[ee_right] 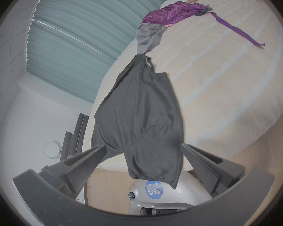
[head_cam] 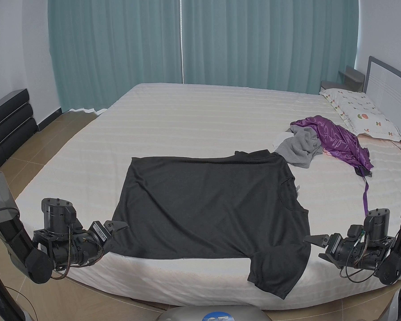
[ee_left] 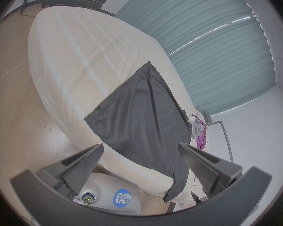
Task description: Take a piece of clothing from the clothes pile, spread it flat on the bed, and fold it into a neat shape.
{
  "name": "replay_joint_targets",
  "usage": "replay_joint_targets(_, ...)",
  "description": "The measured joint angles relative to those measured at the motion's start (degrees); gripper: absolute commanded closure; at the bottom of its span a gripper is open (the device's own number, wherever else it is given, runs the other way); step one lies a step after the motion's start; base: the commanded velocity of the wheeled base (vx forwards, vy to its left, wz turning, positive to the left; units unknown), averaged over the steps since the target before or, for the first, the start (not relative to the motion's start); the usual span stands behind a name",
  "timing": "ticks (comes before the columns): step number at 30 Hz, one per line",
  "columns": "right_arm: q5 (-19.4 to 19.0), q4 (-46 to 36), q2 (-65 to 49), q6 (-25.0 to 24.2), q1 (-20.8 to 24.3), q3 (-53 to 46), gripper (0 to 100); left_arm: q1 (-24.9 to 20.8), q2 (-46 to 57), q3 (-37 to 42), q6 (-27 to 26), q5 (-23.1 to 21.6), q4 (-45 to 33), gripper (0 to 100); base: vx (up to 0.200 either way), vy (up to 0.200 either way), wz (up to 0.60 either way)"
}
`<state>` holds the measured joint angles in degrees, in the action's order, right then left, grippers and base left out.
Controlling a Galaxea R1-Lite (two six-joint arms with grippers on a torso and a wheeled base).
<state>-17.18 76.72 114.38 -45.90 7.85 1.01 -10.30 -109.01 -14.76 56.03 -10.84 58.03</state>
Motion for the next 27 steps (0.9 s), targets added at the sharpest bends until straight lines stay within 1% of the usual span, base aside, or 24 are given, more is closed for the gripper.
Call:
replay_joint_targets(3, 0.07, 0.00, 0.02, 0.02, 0.00, 0.00, 0, 0.05, 0.00, 0.16, -0.09, 0.61, 0.05, 0, 0.000, 0.000, 0.00)
replay_joint_targets(9, 0.16, 0.00, 0.06, 0.02, 0.05, 0.00, 0, 0.61, -0.33, 1.23, -0.59, 3.40, 0.16, 0, 0.000, 0.000, 0.00)
replay_joint_targets(17, 0.11, 0.00, 0.37, 0.02, 0.05, 0.00, 0, 2.78, -3.75, 2.76, -1.76, 4.02, 0.88, 0, 0.000, 0.000, 0.00)
replay_joint_targets(20, 0.13, 0.00, 0.44, 0.02, 0.02, 0.00, 0, 3.11, -6.38, 2.72, -2.44, 4.63, 3.83, 0, 0.000, 0.000, 0.00)
replay_joint_targets(27, 0.16, 0.00, 0.59, 0.02, 0.46, 0.00, 0, 3.44, -12.71, 2.61, -2.85, 7.73, 10.53, 0, 0.000, 0.000, 0.00)
